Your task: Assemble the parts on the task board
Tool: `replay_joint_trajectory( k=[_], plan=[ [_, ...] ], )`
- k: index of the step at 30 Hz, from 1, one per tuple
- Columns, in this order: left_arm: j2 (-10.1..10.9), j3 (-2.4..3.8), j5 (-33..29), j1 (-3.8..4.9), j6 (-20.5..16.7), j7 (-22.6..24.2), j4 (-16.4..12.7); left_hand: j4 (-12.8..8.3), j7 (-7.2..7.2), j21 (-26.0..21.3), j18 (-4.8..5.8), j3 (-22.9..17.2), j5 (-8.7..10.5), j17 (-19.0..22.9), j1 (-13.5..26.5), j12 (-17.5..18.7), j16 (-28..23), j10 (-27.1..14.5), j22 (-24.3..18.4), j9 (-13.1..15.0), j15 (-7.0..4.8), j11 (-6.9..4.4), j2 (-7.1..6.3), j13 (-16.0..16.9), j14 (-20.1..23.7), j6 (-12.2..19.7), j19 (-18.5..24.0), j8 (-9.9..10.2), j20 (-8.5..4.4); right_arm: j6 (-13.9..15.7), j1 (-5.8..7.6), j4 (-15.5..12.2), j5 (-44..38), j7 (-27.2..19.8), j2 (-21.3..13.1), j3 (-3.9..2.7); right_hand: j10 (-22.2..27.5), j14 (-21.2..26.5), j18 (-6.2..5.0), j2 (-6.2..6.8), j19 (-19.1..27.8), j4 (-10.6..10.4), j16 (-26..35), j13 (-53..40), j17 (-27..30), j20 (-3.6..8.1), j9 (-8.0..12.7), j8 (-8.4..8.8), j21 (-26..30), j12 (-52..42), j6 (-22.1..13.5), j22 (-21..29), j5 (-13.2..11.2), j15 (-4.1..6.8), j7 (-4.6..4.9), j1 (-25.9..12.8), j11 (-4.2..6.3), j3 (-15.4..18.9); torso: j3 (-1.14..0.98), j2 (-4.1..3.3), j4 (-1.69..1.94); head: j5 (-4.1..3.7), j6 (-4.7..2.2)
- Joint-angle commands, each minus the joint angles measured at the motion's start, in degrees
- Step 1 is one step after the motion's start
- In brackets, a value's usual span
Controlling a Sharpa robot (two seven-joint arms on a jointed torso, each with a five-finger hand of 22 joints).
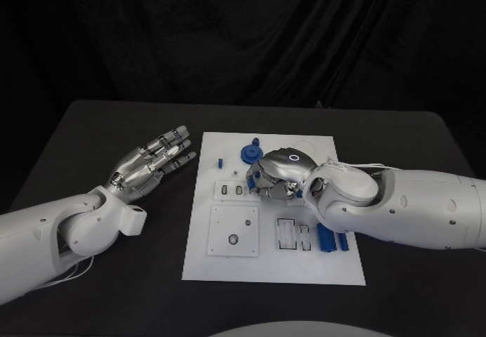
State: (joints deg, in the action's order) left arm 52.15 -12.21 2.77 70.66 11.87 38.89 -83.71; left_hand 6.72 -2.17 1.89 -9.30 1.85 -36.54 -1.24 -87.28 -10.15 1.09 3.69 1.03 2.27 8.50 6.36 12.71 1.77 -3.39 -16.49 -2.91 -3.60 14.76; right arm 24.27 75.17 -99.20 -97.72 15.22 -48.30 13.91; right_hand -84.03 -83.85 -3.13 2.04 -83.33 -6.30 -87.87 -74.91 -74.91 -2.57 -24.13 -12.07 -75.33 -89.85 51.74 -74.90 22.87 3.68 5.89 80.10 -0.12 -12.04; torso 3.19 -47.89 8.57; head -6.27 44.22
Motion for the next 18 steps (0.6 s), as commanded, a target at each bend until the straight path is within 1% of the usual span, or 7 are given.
replay_joint_trajectory(
  k=[1,4,8,13,18],
  plan=[
    [-0.04,0.04,-0.14,-0.12,0.89,0.8,-0.04,0.11,-0.13,0.08,-0.99,-0.31,0.19,0.06,0.77,-0.02,-0.05,0.02,0.03,0.01,0.35,0.27,-0.02,0.03,0.04,0.27,0.01,-0.24,0.39,-1.95,-0.36,-0.14,-0.56,1.87,-0.19,0.25,-5.97,-5.48,-0.35,0.42,-0.11,0.3,0.28,-15.09,-13.18,-0.37,-0.01,0.28,0.3,-0.15,-0.45,-9.85,-0.19,-0.39,-0.15,-0.18,-0.29,-0.16,0.01,0.0,-0.02,0.04,0.0],
    [-0.01,0.04,-0.14,-0.13,0.88,0.8,-0.05,0.11,-0.13,0.08,-0.99,-0.31,0.19,0.06,0.77,-0.02,-0.05,0.02,0.03,0.01,0.35,0.27,-0.02,0.03,0.04,0.27,0.01,-0.24,0.39,-1.67,-0.35,-0.71,-1.17,2.1,-0.55,0.23,-5.97,-5.48,-0.34,0.35,-0.14,0.45,0.28,-15.09,-13.18,-0.4,-0.09,0.18,0.26,-0.15,-0.19,-9.89,-0.05,-0.43,-0.16,-0.14,-0.34,-0.35,0.04,0.0,0.03,0.15,-0.11],
    [0.01,0.04,-0.14,-0.14,0.86,0.76,-0.05,0.1,-0.13,0.08,-0.99,-0.31,0.19,0.06,0.78,-0.02,-0.05,0.02,0.03,0.01,0.35,0.27,-0.01,0.03,0.04,0.28,0.01,-0.24,0.39,-2.45,-0.13,-1.82,-2.25,2.86,-1.13,0.21,-5.97,-5.5,-0.32,0.38,-0.17,0.53,0.21,-15.09,-13.24,-0.42,-0.12,0.15,0.21,-0.15,-0.09,-9.91,0.05,-0.45,-0.16,-0.13,-0.36,-0.41,0.03,-0.02,0.06,0.34,-0.15],
    [0.0,0.04,-0.14,-0.15,0.81,0.77,0.0,0.07,-0.18,0.07,-0.99,-0.39,0.2,0.06,0.84,0.0,-0.06,-0.01,0.03,0.0,0.37,0.27,-0.01,0.03,0.05,0.35,0.01,-0.22,0.4,-3.82,0.68,-2.98,-2.78,3.75,-1.64,0.19,-5.97,-5.53,-0.31,0.39,-0.19,0.55,0.13,-15.09,-13.31,-0.43,-0.13,0.14,0.17,-0.15,-0.05,-9.93,0.07,-0.45,-0.16,-0.15,-0.35,-0.43,0.05,0.03,-0.04,0.51,-0.26],
    [-0.03,0.04,-0.14,-0.15,0.8,0.73,0.07,0.07,-0.18,0.07,-0.99,-0.39,0.2,0.06,0.84,0.0,-0.06,-0.01,0.03,0.0,0.37,0.27,-0.01,0.03,0.05,0.35,0.01,-0.22,0.4,-5.27,1.51,-3.78,-2.95,4.36,-2.1,0.19,-5.97,-5.56,-0.28,0.36,-0.29,0.84,0.03,-15.09,-13.38,-0.43,-0.19,0.14,0.0,-0.15,0.03,-10.02,0.31,-0.38,-0.31,-0.02,-0.18,-0.7,0.16,0.12,-0.05,1.09,-0.43]
  ],
)
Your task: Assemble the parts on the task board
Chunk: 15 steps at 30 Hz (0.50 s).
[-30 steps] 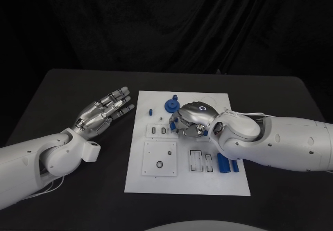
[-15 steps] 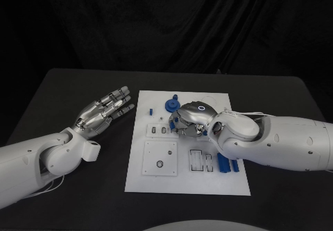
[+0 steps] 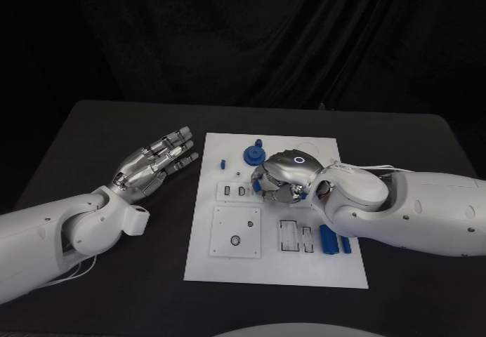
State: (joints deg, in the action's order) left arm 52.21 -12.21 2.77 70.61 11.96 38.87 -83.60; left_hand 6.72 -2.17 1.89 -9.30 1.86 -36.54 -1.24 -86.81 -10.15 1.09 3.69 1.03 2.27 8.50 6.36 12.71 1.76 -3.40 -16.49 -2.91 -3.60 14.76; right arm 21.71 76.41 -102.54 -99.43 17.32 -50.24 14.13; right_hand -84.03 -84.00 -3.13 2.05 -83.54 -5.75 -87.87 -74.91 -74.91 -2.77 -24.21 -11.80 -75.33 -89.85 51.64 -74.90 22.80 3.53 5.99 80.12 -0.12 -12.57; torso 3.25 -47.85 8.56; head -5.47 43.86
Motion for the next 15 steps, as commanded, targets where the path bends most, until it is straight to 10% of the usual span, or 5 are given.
replay_joint_trajectory(
  k=[1,15],
  plan=[
    [-0.09,0.04,-0.14,-0.1,0.71,0.75,-0.02,0.06,-0.18,0.07,-0.99,-0.4,0.2,0.06,0.38,0.0,-0.06,-0.01,0.03,0.0,0.37,0.27,-0.01,0.03,0.05,0.35,0.01,-0.22,0.4,-3.21,0.41,-0.55,-1.26,2.46,-0.22,-0.03,-5.97,-5.43,-0.27,0.32,-0.1,0.33,-0.08,-15.09,-13.46,-0.22,-0.12,-0.14,-0.02,-0.15,0.17,-10.03,0.41,-0.21,-0.43,-0.02,-0.16,-0.22,0.11,0.08,-0.03,0.3,-0.07],
    [-0.45,0.04,-0.14,-0.2,0.83,0.58,0.21,0.04,-0.21,0.07,-0.99,-0.46,0.21,0.07,0.43,0.02,-0.06,-0.03,0.03,-0.01,0.38,0.28,-0.01,0.02,0.07,0.42,0.02,-0.21,0.41,-10.29,1.02,0.13,-1.33,4.71,0.68,-0.01,-5.97,-5.33,-0.46,0.37,0.21,0.42,0.27,-15.09,-13.19,-0.11,-0.1,0.26,0.76,-0.15,-0.36,-9.83,-0.06,-0.02,-0.67,-0.62,0.09,-0.45,0.13,0.11,0.05,0.11,-0.22]
  ],
)
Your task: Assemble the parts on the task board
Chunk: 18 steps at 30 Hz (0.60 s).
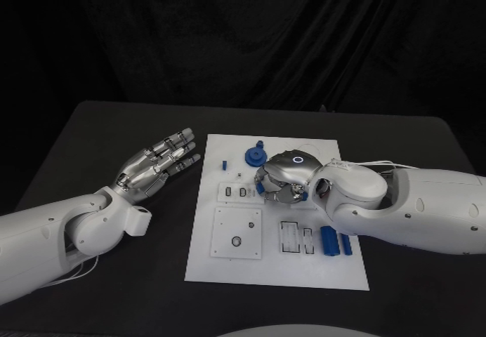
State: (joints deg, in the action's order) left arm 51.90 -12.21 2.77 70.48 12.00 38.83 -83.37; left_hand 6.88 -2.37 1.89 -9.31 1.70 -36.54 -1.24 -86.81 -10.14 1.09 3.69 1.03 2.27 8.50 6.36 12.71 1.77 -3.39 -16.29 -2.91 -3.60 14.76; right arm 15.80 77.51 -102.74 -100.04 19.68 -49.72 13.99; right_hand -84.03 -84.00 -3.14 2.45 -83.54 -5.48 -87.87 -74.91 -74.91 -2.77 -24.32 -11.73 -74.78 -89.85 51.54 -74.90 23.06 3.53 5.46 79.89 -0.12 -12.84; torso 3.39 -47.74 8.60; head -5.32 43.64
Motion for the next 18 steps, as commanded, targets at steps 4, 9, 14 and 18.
replay_joint_trajectory(
  k=[4,9,14,18],
  plan=[
    [-0.17,0.04,-0.14,-0.12,0.83,0.59,0.05,-0.12,-0.01,0.07,-0.99,-0.31,0.21,0.07,0.44,0.02,-0.06,-0.03,0.03,-0.01,0.38,0.27,-0.01,0.02,0.07,0.21,0.02,-0.21,0.41,-4.63,-0.07,0.67,-0.71,2.33,0.51,0.14,-5.97,-5.31,-0.49,-0.04,0.27,0.16,0.3,-15.09,-13.16,-0.09,0.02,0.27,0.35,-0.15,-0.38,-9.8,-0.47,-0.01,-0.14,-0.5,0.1,-0.23,-0.05,-0.06,0.01,-0.01,0.04],
    [-0.19,0.04,-0.14,-0.19,0.87,0.57,0.09,-0.14,-0.01,0.05,-0.98,-0.36,0.21,0.08,0.47,0.08,-0.07,-0.07,0.02,-0.02,0.39,0.29,0.0,0.01,0.09,0.3,0.05,-0.19,0.43,-4.44,-0.08,1.07,-0.71,2.15,0.92,0.14,-5.97,-5.33,-0.49,-0.04,0.26,0.18,0.26,-15.09,-13.2,-0.08,0.02,0.31,0.34,-0.15,-0.43,-9.81,-0.51,0.0,-0.14,-0.53,0.1,-0.26,-0.05,-0.05,0.02,0.01,0.19],
    [-0.19,0.04,-0.14,-0.24,0.9,0.56,0.12,-0.14,-0.01,0.05,-0.98,-0.36,0.21,0.08,0.47,0.08,-0.07,-0.07,0.02,-0.02,0.39,0.29,0.0,0.01,0.09,0.3,0.05,-0.19,0.43,-4.4,-0.08,1.21,-0.71,1.99,1.16,0.14,-5.97,-5.31,-0.5,0.0,0.29,0.26,0.31,-15.09,-13.16,-0.06,0.06,0.47,0.43,-0.15,-0.69,-9.79,-0.59,0.01,-0.13,-0.6,0.1,-0.34,-0.06,-0.07,0.02,0.03,0.22],
    [-0.17,0.04,-0.14,-0.27,0.89,0.57,0.11,-0.16,-0.01,0.08,-0.98,-0.39,0.22,0.08,0.5,0.07,-0.07,-0.08,0.03,-0.02,0.4,0.31,0.0,0.01,0.09,0.32,0.01,-0.18,0.44,-4.76,-0.09,1.32,-0.71,1.99,1.25,0.14,-5.97,-5.24,-0.57,0.26,0.44,0.34,0.51,-15.09,-13.01,-0.05,0.24,1.18,0.83,-0.15,-1.73,-9.73,-1.66,-0.02,-0.03,-1.24,0.04,-0.42,-0.04,-0.07,0.01,0.05,0.28]
  ],
)
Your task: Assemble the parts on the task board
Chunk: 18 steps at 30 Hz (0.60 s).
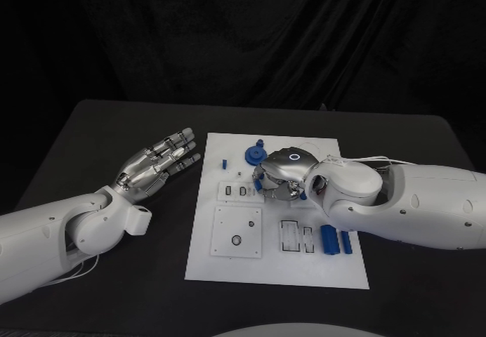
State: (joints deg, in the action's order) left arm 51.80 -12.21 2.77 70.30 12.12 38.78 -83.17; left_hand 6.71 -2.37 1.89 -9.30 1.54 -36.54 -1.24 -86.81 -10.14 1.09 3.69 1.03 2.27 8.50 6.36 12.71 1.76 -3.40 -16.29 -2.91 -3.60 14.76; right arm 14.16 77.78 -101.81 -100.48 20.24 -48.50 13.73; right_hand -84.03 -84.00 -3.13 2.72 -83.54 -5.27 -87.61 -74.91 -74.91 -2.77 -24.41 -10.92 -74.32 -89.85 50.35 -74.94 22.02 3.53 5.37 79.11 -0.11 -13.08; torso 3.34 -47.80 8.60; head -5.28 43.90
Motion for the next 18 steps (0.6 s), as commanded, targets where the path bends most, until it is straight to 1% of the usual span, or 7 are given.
replay_joint_trajectory(
  k=[1,3,4,10,13,17,18],
  plan=[
    [-0.06,0.04,-0.14,-0.1,0.77,0.62,-0.08,0.01,-0.01,0.08,-0.99,-0.23,0.22,0.08,0.5,0.07,-0.07,-0.08,0.03,-0.02,0.4,0.31,0.0,0.01,0.09,0.32,0.01,-0.18,0.43,-3.33,-0.36,0.42,-0.28,1.45,0.05,0.4,-5.97,-5.19,-0.64,0.19,0.6,0.19,0.4,-15.09,-12.89,-0.11,0.53,1.01,0.78,-0.15,-1.59,-9.59,-1.24,-0.11,0.27,-0.79,-0.14,-0.21,0.0,-0.02,0.02,0.01,0.02],
    [-0.06,0.04,-0.14,-0.11,0.78,0.62,-0.08,0.01,-0.01,0.08,-0.99,-0.23,0.22,0.08,0.5,0.07,-0.07,-0.08,0.03,-0.02,0.4,0.31,0.0,0.01,0.09,0.32,0.01,-0.18,0.43,-3.75,-0.36,0.49,-0.28,1.36,0.08,0.4,-5.97,-5.15,-0.66,0.39,0.66,0.29,0.51,-15.09,-12.81,-0.2,0.79,1.79,0.97,-0.15,-2.98,-9.57,-1.59,-0.25,0.48,-1.12,-0.29,-0.27,0.02,0.0,0.03,-0.02,0.03],
    [-0.06,0.04,-0.14,-0.12,0.78,0.61,-0.08,0.01,-0.01,0.08,-0.99,-0.23,0.22,0.08,0.5,0.07,-0.07,-0.08,0.03,-0.02,0.4,0.31,0.0,0.01,0.09,0.32,0.01,-0.18,0.43,-3.86,-0.37,0.5,-0.28,1.32,0.09,0.4,-5.97,-5.12,-0.7,0.64,0.74,0.22,0.58,-15.09,-12.75,-0.37,1.01,2.51,1.25,-0.15,-4.26,-9.55,-3.34,-0.42,0.67,-1.87,-0.48,-0.12,0.01,0.01,0.02,-0.02,0.04],
    [-0.07,0.04,-0.14,-0.14,0.8,0.58,0.0,0.01,-0.01,0.08,-0.99,-0.23,0.22,0.08,0.5,0.07,-0.07,-0.08,0.03,-0.02,0.4,0.31,0.0,0.01,0.09,0.32,0.01,-0.18,0.43,-4.22,-0.37,0.57,-0.28,0.89,0.14,0.4,-5.97,-5.11,-0.73,0.96,0.68,0.31,0.61,-15.09,-12.73,-0.48,1.9,4.33,1.47,-0.15,-7.72,-9.63,-6.67,-0.47,0.59,-2.88,-0.47,0.31,0.01,-0.01,0.02,-0.02,0.08],
    [-0.06,0.04,-0.14,-0.16,0.8,0.6,0.05,0.01,-0.01,0.08,-0.99,-0.23,0.22,0.08,0.5,0.07,-0.07,-0.08,0.03,-0.02,0.4,0.31,0.0,0.01,0.09,0.32,0.01,-0.18,0.43,-4.14,-0.38,0.59,-0.28,0.71,0.13,0.4,-5.97,-5.11,-0.74,1.03,0.64,0.38,0.63,-15.09,-12.71,-0.45,2.41,5.06,1.54,-0.15,-9.19,-9.67,-7.71,-0.42,0.45,-3.13,-0.38,0.57,0.02,0.01,-0.01,0.0,0.11],
    [-0.04,0.04,-0.14,-0.18,0.76,0.63,0.12,0.01,-0.01,0.08,-0.99,-0.23,0.22,0.08,0.5,0.07,-0.07,-0.08,0.03,-0.02,0.4,0.31,0.0,0.01,0.09,0.32,0.01,-0.18,0.43,-3.41,-0.38,0.54,-0.28,0.37,-0.01,0.4,-5.97,-5.04,-0.8,1.06,0.7,0.46,0.83,-15.09,-12.55,-0.31,4.0,6.79,1.95,-0.15,-12.61,-9.66,-9.29,-0.26,0.2,-3.45,-0.2,1.11,0.02,0.01,-0.01,0.06,0.07],
    [-0.04,0.04,-0.14,-0.18,0.75,0.63,0.14,-0.04,-0.02,0.1,-0.99,-0.31,0.23,0.08,0.55,0.09,-0.06,-0.11,0.04,-0.03,0.43,0.34,0.0,0.01,0.09,0.35,-0.02,-0.17,0.46,-3.09,-0.38,0.49,-0.28,0.27,-0.07,0.4,-5.97,-4.98,-0.85,1.08,0.81,0.45,1.0,-15.09,-12.42,-0.26,5.11,7.26,2.28,-0.15,-14.64,-9.61,-9.95,-0.22,0.08,-3.54,-0.13,1.37,0.02,0.01,-0.01,0.06,0.07]
  ],
)
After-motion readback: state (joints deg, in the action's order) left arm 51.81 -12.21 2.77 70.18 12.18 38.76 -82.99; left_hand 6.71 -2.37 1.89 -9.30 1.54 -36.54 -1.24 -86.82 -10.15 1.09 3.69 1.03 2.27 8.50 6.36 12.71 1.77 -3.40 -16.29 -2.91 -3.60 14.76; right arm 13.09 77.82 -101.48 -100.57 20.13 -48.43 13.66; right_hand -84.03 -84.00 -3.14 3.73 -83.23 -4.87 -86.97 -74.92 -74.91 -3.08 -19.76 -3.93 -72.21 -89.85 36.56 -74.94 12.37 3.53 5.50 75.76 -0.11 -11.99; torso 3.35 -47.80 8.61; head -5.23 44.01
